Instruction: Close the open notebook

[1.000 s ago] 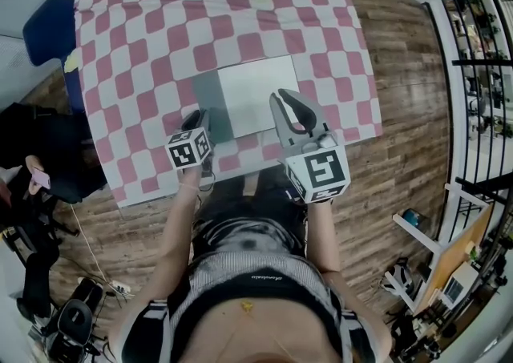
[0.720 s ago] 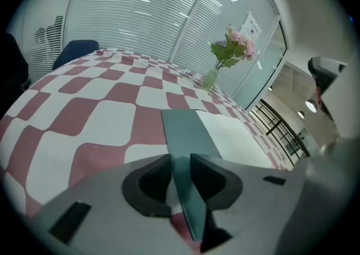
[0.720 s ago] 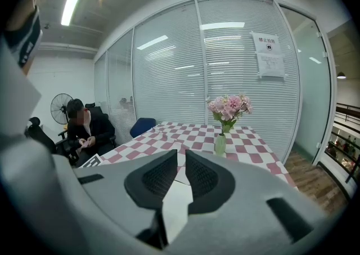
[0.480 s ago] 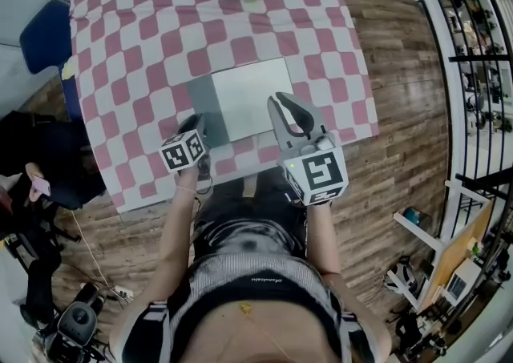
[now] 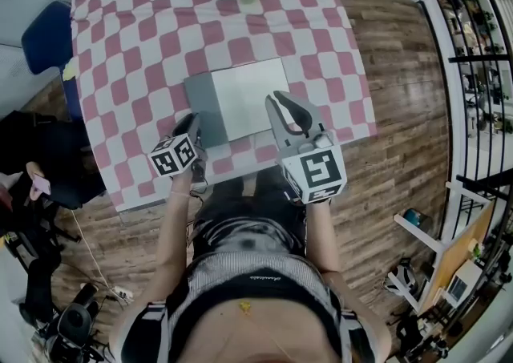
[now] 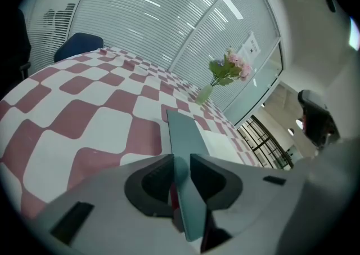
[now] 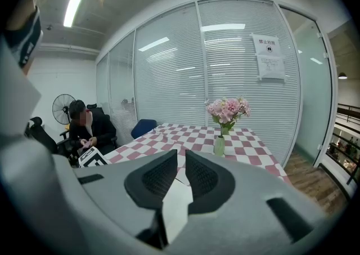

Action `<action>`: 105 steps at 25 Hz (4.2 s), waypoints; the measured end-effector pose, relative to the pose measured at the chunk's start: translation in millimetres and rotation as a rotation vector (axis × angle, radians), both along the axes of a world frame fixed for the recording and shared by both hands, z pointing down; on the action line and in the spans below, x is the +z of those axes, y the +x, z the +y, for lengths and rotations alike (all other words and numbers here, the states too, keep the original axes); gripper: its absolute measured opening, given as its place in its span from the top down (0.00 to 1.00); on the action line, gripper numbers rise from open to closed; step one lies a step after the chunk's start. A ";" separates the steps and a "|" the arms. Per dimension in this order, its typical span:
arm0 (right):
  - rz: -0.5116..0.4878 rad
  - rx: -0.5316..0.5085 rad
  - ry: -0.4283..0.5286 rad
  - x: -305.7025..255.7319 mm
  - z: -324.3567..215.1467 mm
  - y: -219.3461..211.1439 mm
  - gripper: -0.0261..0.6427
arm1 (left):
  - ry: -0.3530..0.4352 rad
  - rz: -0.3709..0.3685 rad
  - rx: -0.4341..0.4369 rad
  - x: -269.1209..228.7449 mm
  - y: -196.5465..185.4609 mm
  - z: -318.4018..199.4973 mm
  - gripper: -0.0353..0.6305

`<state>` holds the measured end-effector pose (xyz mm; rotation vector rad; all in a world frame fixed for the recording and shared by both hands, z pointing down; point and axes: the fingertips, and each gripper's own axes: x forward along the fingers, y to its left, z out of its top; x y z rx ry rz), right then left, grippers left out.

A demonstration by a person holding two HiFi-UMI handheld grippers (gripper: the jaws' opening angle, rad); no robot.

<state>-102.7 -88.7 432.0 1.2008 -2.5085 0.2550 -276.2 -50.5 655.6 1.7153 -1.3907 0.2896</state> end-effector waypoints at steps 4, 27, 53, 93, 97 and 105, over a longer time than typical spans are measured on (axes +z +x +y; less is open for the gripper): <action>-0.008 -0.002 0.007 -3.7 0.9 0.1 0.89 | 0.066 0.000 0.042 -18.0 6.5 -3.4 0.82; -0.021 0.024 0.033 -16.4 12.1 14.6 0.89 | 0.334 -0.040 0.156 -89.1 58.0 -16.7 0.85; -0.020 0.028 0.039 -19.5 23.4 27.8 0.89 | 0.318 -0.007 0.049 -89.5 78.2 -9.4 0.89; -0.067 -0.061 0.065 -36.7 -21.0 71.7 0.89 | 0.282 -0.035 0.088 -101.6 152.8 -33.4 0.91; -0.070 -0.076 0.066 -36.8 -23.9 74.9 0.89 | 0.281 -0.036 0.079 -100.2 157.0 -34.8 0.91; -0.070 -0.100 0.052 -31.8 -32.6 85.6 0.90 | 0.270 -0.037 0.077 -96.3 171.9 -40.6 0.91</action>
